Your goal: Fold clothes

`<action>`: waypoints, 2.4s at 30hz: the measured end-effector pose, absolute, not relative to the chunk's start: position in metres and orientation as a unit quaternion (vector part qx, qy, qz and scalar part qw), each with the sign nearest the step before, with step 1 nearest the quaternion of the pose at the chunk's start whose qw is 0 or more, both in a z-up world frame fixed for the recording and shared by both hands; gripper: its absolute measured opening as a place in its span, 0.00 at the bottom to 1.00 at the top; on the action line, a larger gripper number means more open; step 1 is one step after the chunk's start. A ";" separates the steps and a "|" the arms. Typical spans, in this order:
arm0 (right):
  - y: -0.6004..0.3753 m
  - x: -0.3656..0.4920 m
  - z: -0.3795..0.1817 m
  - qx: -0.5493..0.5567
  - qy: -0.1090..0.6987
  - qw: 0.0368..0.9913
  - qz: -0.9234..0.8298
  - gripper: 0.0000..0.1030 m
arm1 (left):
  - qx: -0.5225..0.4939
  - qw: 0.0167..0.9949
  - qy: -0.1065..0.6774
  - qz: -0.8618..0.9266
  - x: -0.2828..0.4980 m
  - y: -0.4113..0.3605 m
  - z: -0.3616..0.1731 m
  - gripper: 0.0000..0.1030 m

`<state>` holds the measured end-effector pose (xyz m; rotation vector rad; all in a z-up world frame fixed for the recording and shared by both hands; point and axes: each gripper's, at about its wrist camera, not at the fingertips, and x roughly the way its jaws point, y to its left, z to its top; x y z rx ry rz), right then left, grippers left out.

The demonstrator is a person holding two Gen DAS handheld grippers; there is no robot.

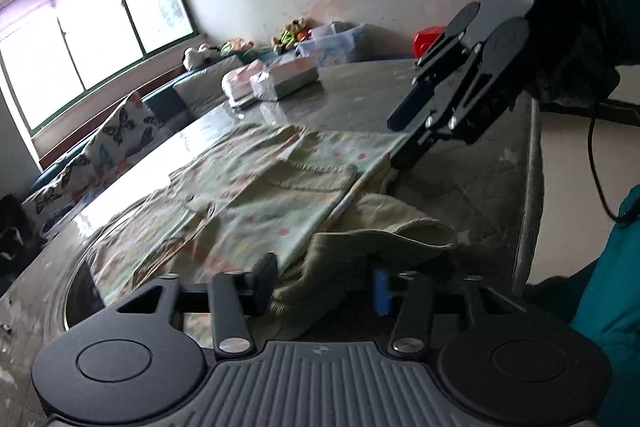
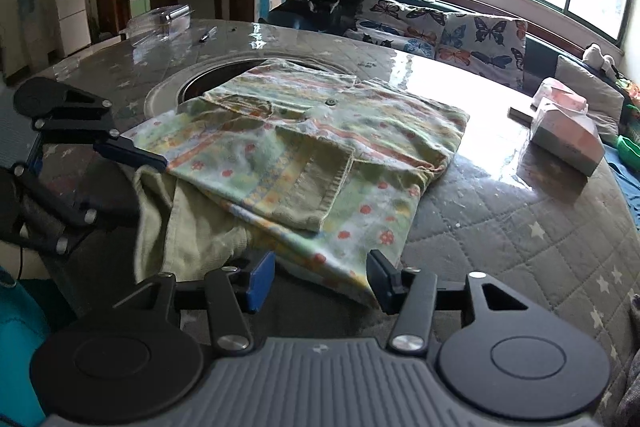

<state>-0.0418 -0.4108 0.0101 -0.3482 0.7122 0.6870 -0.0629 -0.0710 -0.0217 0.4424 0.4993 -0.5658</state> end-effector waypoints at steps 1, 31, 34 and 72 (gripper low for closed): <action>-0.411 -0.043 0.010 -0.169 0.339 0.864 0.331 0.53 | 0.200 0.909 0.244 -0.273 -0.059 -0.068 -0.019 0.29; -0.350 0.006 0.028 -0.098 0.313 0.856 0.400 0.12 | 0.015 0.932 0.295 -0.211 -0.027 0.010 0.008 0.41; -0.348 0.014 0.032 -0.091 0.309 0.860 0.396 0.10 | 0.041 0.932 0.293 -0.210 -0.039 0.012 0.003 0.44; -0.351 0.033 0.083 -0.056 0.273 0.874 0.397 0.07 | 0.016 0.937 0.276 -0.216 -0.004 0.047 0.054 0.05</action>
